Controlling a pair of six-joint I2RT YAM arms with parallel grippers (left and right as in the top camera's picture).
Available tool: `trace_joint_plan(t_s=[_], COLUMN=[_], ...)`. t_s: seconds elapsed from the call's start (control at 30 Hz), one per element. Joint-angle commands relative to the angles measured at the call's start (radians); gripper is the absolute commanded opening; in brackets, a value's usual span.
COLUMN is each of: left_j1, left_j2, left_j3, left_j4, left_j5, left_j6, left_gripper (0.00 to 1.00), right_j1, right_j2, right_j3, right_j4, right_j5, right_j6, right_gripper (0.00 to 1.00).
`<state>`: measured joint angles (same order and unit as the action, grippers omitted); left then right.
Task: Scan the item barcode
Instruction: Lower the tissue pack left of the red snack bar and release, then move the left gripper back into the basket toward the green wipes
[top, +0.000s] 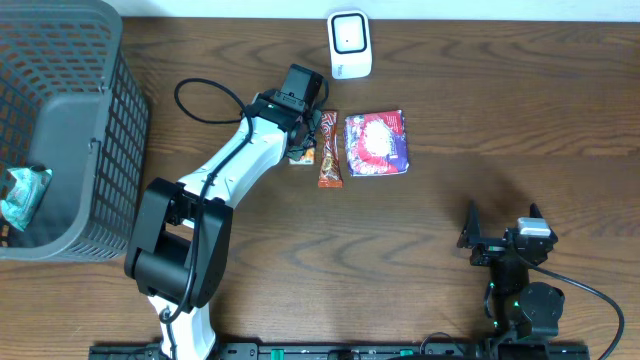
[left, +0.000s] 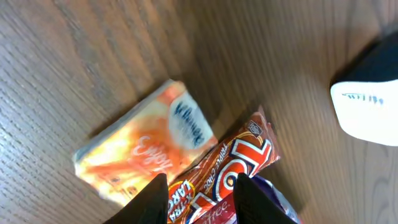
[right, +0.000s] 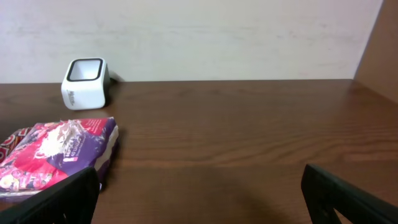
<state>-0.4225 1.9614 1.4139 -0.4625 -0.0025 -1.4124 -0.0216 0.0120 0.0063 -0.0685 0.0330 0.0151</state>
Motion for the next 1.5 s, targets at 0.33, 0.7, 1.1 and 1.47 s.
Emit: trace_joint_plan(t_s=[0.33,0.7,1.1,1.47], left_j1=[0.089,0.293,0.576,0.840], left_j2=[-0.283,-0.648,-0.733,-0.716], left_j3=[0.027,0.027,0.026,0.012], left_j4=[0.050,0.112,0.014,-0.116], left_j5=[-0.005,-0.010,-0.383,-0.411], left_j6=[0.189,0.705,0.888,0.889], left_gripper=[0.43,0.72,0.72,0.87], right_j1=[0.008,0.008,0.008,0.008], right_j2=[-0.005,-0.005,-0.005,-0.005], right_j3=[-0.001,-0.001,-0.001,-0.001], right_j4=[-0.003,-0.003,-0.004,-0.003], right_j5=[-0.002,-0.002,-0.002,-0.002], right_j6=[0.010,0.010,0.010,0.010], right_gripper=[0.99,0.99,0.99,0.99])
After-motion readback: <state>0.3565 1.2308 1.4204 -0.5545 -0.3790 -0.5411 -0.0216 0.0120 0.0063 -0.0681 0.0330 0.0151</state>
